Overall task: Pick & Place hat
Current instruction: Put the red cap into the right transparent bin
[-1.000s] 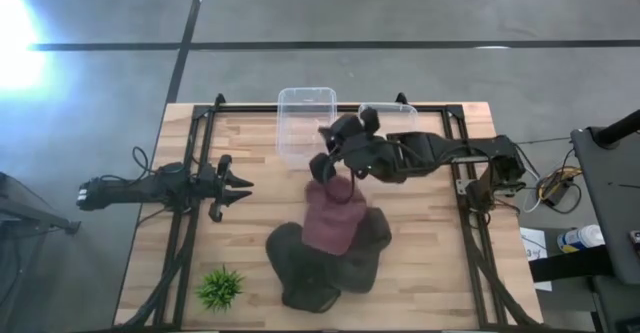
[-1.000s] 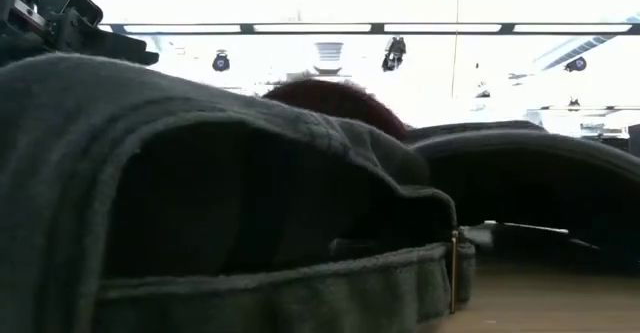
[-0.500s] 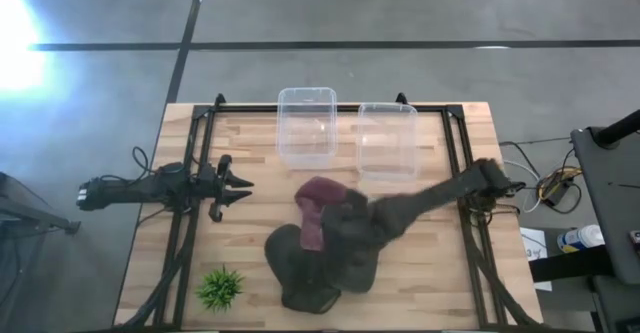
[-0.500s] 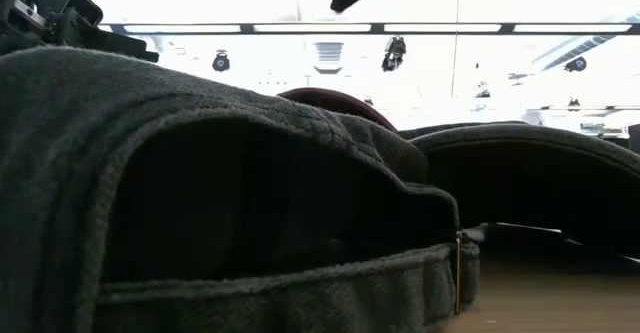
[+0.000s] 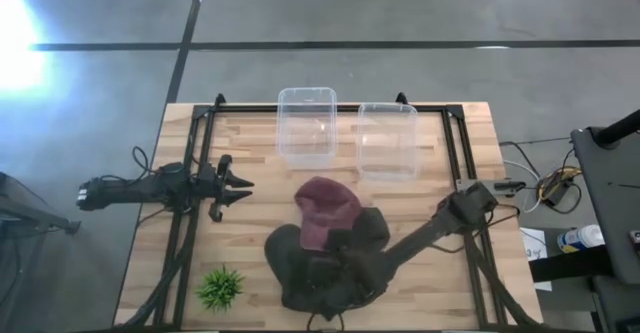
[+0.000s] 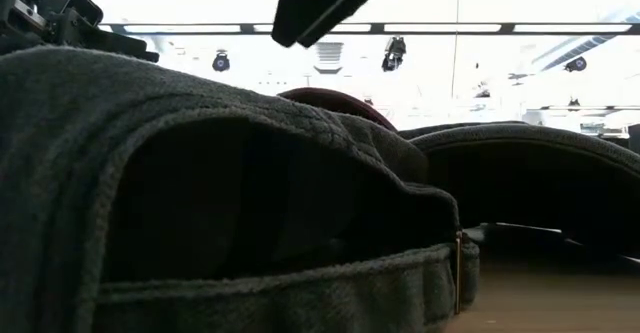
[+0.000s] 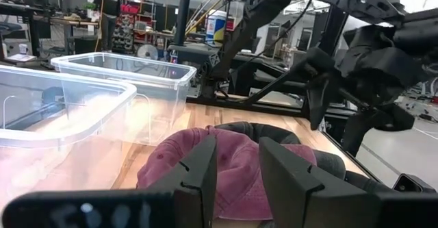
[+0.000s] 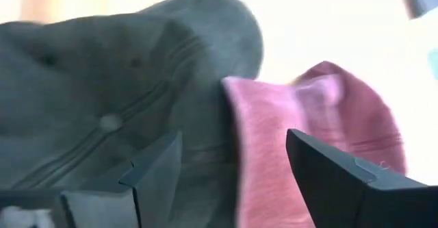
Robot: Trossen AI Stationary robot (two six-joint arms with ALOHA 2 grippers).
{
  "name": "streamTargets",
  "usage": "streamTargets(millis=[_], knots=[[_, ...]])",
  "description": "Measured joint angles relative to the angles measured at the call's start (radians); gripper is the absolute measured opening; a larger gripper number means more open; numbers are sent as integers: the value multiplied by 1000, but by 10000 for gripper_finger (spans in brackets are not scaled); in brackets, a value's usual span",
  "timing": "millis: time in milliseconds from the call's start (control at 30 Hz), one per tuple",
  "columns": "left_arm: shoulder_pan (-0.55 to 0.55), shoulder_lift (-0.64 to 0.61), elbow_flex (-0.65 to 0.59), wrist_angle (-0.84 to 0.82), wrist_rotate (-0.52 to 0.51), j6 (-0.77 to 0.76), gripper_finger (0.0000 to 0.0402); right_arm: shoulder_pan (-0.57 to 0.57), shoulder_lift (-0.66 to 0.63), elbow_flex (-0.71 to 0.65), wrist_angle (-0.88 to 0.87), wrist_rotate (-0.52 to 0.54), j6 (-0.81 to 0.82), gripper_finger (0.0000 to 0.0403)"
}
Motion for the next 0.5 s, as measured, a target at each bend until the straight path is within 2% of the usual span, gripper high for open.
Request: streamTargets(millis=[67, 200, 400, 500], knots=[[0, 0, 0, 0, 0, 0, 104, -3, 41, 49, -34, 15, 24, 259], [0, 0, 0, 0, 0, 0, 104, -17, 118, 130, -76, -40, 17, 259], [0, 0, 0, 0, 0, 0, 104, -47, 208, 247, -200, 167, -47, 260], [0, 0, 0, 0, 0, 0, 104, -80, 218, 266, -265, 137, -20, 260]])
